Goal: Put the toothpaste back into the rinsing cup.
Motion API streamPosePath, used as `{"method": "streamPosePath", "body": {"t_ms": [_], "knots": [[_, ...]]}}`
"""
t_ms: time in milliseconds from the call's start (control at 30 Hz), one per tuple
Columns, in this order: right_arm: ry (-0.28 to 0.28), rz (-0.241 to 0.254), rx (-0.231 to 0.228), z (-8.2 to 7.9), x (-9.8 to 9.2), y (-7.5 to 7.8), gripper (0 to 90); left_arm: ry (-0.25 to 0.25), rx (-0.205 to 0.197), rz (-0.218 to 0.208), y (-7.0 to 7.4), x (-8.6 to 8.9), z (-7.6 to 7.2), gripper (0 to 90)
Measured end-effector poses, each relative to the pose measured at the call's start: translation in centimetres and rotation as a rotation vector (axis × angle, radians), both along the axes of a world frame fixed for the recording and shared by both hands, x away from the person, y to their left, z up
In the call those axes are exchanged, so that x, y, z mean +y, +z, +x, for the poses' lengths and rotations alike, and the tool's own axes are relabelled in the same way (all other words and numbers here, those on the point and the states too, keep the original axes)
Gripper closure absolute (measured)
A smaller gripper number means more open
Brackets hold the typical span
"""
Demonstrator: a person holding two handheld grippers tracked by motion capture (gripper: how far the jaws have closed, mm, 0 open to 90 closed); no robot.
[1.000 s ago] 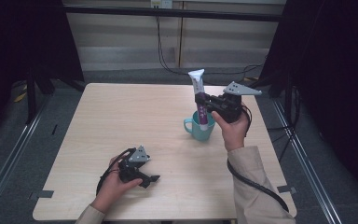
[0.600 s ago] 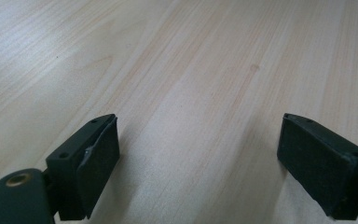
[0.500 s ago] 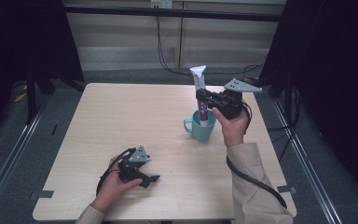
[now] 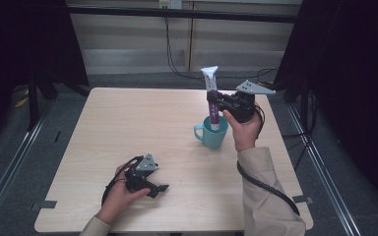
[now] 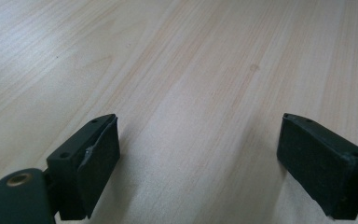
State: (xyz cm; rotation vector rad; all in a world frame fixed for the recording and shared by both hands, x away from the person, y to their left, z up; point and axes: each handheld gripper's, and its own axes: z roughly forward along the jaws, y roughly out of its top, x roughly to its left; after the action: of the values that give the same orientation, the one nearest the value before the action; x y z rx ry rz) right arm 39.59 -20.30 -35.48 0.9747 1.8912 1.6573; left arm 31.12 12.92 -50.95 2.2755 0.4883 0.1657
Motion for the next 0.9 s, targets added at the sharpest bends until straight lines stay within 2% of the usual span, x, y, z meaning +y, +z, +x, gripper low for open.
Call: {"method": "streamPosePath", "body": {"t_ms": [700,900], "knots": [[-0.046,-0.004,0.000,1.0,-0.1,-0.5,75.9,-0.001,-0.001,0.003,0.0,0.0,0.0,13.0],[-0.054,-0.006,-0.002,1.3,-0.1,-1.2,75.9,-0.001,-0.001,0.002,0.0,0.0,0.0,13.1]]}}
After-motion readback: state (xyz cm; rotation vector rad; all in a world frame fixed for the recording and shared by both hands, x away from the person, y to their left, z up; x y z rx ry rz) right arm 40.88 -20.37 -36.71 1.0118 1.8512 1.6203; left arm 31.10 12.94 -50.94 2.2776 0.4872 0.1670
